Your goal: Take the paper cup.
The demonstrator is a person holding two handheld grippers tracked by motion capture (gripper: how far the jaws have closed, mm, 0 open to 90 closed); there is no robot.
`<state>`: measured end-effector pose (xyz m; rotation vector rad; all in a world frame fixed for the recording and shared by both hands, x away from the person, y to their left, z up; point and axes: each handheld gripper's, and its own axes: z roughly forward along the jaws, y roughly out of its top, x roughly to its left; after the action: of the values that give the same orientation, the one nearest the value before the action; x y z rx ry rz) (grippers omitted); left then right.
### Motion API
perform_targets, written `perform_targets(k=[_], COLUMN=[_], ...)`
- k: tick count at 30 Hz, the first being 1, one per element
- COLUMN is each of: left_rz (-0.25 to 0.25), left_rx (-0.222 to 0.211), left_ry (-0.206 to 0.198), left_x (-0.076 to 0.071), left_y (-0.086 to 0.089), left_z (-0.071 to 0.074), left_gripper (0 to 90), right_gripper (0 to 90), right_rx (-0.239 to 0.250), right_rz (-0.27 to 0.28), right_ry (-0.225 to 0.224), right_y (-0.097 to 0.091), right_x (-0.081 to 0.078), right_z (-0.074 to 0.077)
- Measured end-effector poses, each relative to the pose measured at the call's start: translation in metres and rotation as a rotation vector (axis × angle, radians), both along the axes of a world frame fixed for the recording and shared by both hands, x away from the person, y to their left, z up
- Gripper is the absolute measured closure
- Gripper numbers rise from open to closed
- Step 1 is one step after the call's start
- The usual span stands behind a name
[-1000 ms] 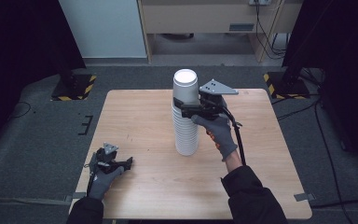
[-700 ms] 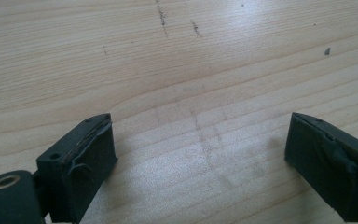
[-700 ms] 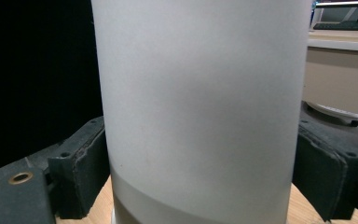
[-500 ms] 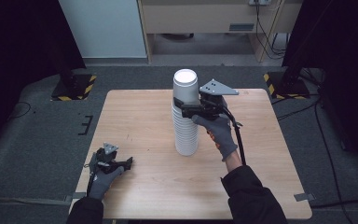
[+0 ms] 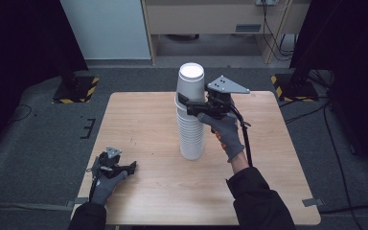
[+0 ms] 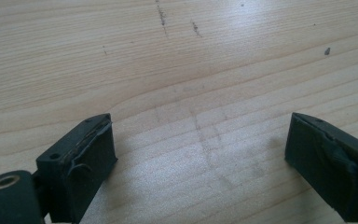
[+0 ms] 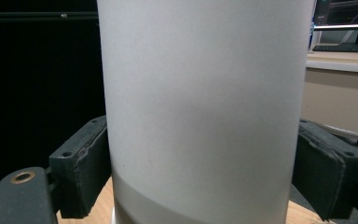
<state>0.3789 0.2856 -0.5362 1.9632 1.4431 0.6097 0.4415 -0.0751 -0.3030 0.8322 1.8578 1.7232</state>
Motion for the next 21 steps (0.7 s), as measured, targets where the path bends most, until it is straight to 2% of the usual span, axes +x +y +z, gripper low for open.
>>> perform_targets(k=[21], left_rz=[0.000], left_rx=[0.000], left_ry=[0.000], left_x=[0.000], left_y=[0.000], left_z=[0.000], left_gripper=[7.6], right_gripper=[15.0], right_rx=[0.048], right_rz=[-0.010], right_ry=[-0.032], right_y=[-0.001], right_x=[-0.004], right_z=[0.025])
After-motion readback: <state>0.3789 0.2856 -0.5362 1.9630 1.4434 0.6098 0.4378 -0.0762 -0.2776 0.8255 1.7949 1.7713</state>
